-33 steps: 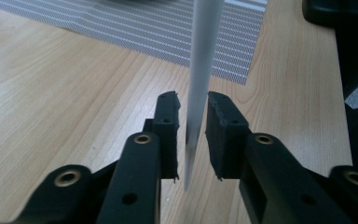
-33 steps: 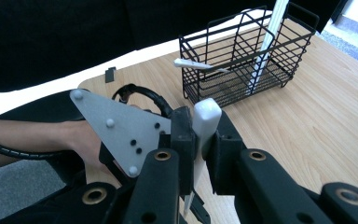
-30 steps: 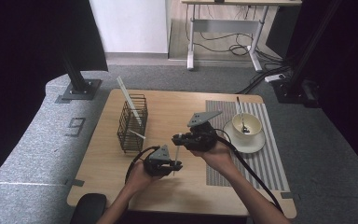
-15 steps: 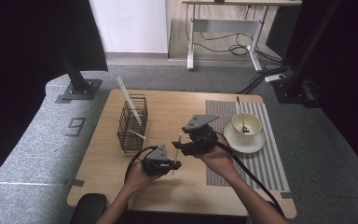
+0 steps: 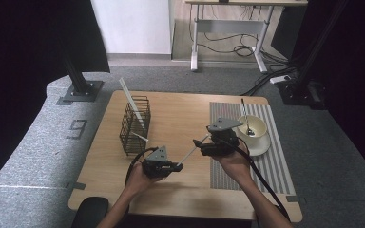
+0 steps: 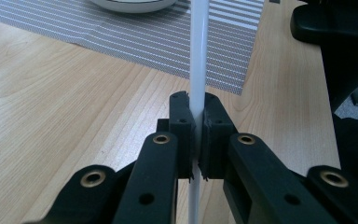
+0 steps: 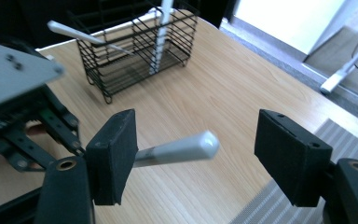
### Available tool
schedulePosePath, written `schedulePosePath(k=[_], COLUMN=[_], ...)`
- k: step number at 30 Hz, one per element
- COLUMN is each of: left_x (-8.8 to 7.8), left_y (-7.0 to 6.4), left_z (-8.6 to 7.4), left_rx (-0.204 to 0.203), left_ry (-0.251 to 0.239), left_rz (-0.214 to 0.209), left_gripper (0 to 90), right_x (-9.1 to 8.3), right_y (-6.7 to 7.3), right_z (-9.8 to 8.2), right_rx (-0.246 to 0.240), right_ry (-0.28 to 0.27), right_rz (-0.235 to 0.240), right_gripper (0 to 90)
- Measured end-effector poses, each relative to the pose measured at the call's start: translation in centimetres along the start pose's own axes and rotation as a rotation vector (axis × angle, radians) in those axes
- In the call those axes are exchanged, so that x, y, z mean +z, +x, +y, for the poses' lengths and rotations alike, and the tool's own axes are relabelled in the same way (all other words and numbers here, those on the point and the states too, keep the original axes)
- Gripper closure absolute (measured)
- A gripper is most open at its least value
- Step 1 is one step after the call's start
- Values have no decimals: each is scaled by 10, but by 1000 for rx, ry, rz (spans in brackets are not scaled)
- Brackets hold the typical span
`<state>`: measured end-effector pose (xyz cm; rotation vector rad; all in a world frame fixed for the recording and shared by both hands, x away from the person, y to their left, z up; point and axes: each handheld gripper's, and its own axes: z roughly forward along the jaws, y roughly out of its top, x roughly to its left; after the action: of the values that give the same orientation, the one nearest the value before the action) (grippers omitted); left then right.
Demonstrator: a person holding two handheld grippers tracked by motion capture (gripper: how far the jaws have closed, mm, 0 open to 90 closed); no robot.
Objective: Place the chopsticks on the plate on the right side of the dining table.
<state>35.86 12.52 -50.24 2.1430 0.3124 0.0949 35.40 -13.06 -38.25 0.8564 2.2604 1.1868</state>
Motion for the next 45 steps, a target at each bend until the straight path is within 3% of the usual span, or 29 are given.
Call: schedulePosePath(k=[11, 17, 29, 33, 38, 45], left_x=[-2, 3, 4, 7, 11, 14], left_y=[1, 0, -3, -6, -11, -16], left_z=[0, 0, 3, 3, 4, 5], left_rx=[14, 28, 59, 80, 108, 144], left_ry=[13, 76, 236, 283, 340, 384], left_rz=[13, 12, -27, -49, -73, -83], left_gripper=[851, 851, 851, 852, 852, 851], right_x=[4, 9, -5, -6, -4, 5], right_y=[-18, -23, -24, -22, -18, -10], right_z=[-30, -47, -68, -76, -83, -95], right_rx=[73, 96, 41, 34, -2, -28], right_ry=[25, 43, 77, 113, 155, 232], right_rz=[-19, -6, 87, 142, 179, 235], right_gripper=[295, 292, 255, 245, 219, 166])
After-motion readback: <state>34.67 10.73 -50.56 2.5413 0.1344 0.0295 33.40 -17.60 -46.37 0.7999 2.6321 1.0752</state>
